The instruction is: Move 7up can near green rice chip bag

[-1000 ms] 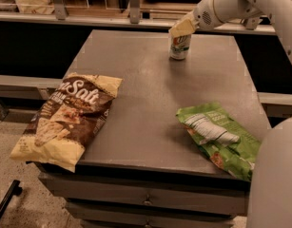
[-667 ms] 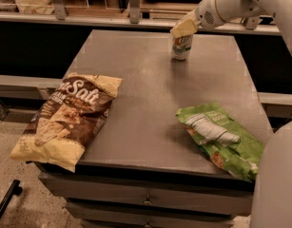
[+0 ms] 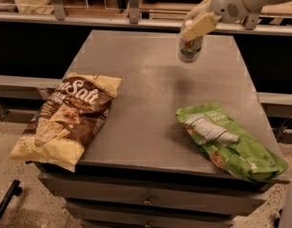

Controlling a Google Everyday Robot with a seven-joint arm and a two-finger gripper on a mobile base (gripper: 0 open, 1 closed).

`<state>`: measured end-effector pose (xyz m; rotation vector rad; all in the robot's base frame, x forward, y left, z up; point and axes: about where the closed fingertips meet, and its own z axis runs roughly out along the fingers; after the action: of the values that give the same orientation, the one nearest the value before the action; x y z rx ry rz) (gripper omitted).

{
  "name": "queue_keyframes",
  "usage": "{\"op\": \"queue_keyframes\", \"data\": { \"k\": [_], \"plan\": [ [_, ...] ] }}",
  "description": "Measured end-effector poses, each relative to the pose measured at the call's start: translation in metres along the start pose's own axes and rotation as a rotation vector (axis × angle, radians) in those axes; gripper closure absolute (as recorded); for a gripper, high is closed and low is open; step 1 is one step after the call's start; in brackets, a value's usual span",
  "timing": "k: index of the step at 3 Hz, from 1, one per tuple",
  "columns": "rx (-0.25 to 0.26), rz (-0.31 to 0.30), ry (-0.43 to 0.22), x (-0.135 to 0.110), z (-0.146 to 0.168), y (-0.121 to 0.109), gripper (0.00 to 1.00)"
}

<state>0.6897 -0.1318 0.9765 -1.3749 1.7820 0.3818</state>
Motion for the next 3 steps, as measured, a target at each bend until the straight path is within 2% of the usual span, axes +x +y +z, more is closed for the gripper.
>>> {"op": "queue_keyframes", "data": {
  "k": [1, 2, 3],
  "plan": [
    [-0.173, -0.057, 0.051, 0.024, -0.014, 0.067, 1.00],
    [-0.277, -0.052, 0.057, 0.045, -0.012, 0.109, 1.00],
    [-0.344, -0.049, 0.010, 0.055, -0.013, 0.131, 0.83]
  ]
}}
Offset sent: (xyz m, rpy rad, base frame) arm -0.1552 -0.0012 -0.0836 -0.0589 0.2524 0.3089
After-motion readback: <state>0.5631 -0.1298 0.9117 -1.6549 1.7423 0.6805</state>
